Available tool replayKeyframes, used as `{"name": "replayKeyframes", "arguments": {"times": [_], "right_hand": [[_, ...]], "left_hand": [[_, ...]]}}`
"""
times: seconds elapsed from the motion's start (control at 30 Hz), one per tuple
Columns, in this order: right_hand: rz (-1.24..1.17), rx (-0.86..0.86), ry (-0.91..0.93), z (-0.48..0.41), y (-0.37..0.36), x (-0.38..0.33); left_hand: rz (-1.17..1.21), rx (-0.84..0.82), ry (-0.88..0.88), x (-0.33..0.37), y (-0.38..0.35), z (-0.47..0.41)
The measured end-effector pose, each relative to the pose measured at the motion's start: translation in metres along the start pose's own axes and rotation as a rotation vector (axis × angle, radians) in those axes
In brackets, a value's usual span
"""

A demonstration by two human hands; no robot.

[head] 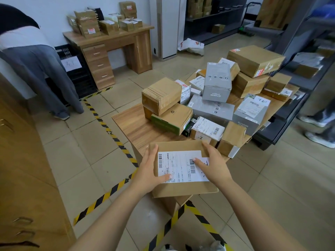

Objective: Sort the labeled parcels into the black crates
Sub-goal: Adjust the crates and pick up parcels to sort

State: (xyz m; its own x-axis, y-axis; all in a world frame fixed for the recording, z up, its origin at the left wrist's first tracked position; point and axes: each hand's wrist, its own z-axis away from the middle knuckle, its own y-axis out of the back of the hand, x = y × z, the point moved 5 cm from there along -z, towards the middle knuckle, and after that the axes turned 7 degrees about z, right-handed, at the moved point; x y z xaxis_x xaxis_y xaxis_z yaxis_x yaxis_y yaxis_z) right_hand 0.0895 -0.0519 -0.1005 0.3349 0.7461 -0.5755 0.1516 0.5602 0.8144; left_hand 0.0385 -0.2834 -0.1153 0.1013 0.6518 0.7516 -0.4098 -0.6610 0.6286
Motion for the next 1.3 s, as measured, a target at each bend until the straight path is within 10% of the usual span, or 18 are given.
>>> {"name": "replayKeyframes", "arguments": {"times": [0.33,0.7,1.03,1.3], "right_hand": [[0.177,-0.194,0.156,-0.017,-0.004,0.026],[0.406,-0.417,0.599,-0.082,0.011,0.023],[0.214,-0.830,0.858,-0.079,0.010,0.045],[0.113,-0.804,0.951,-0.083,0.031,0.042]], "left_hand": [[-0.128,0.170,0.059,0.009,-0.018,-0.012],[0.053,0.713,0.443,0.038,-0.064,0.022],[0.425,0.623,0.529,0.083,-0.158,0.054],[0.294,0.750,0.499,0.102,-0.152,0.055]]}}
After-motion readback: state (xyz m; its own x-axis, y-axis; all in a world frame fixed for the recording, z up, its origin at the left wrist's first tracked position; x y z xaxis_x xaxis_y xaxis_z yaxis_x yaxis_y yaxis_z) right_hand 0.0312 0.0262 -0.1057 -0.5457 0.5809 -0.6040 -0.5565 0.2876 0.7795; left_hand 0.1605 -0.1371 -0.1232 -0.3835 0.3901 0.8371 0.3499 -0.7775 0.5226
